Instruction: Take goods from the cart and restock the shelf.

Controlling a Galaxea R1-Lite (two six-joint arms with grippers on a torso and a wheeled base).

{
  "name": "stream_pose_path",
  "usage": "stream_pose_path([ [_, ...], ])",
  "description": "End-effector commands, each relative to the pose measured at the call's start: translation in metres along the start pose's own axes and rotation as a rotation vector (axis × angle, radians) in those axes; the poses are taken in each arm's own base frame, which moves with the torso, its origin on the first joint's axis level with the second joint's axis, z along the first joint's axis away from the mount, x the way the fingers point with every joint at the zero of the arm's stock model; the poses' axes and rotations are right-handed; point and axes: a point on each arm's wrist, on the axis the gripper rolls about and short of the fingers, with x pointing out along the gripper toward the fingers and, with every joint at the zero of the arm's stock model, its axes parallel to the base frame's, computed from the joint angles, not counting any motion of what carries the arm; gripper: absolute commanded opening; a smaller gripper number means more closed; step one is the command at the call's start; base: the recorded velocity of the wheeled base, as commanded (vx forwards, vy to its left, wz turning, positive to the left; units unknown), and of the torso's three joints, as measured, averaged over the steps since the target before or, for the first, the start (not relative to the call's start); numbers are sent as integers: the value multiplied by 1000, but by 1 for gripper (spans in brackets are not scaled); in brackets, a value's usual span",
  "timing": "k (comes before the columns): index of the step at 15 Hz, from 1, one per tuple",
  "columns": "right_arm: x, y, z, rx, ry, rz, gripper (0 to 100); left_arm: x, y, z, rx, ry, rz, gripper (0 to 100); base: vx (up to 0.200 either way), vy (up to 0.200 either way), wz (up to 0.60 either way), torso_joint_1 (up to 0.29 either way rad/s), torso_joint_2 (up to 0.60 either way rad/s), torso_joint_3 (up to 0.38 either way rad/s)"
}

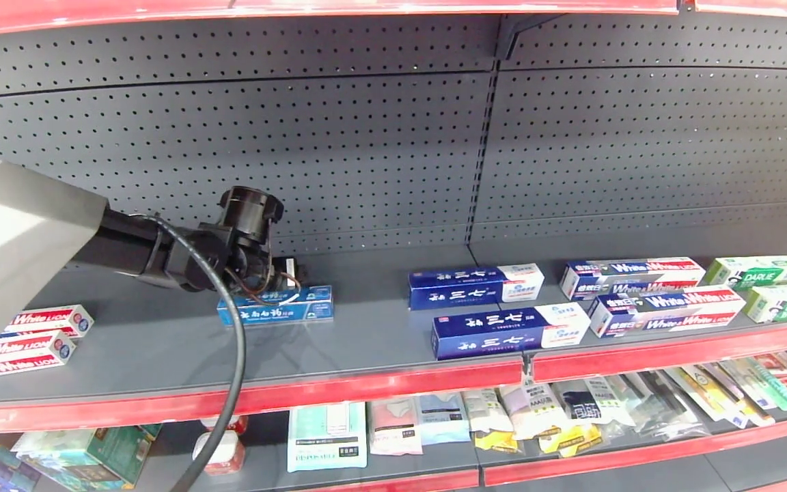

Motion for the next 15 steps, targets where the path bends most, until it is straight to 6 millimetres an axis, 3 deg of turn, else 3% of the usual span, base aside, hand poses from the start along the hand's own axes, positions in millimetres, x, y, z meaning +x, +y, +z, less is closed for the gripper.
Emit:
stream_pose_path([
  [1, 0, 0, 0, 0, 0, 0, 0, 1, -1, -1, 1, 4, -1, 100, 0, 0, 0, 0, 0, 0],
  [15, -1, 2, -6, -7, 6, 1, 0, 4, 2, -19, 27, 92, 13, 100, 0, 0, 0, 0, 0, 0],
])
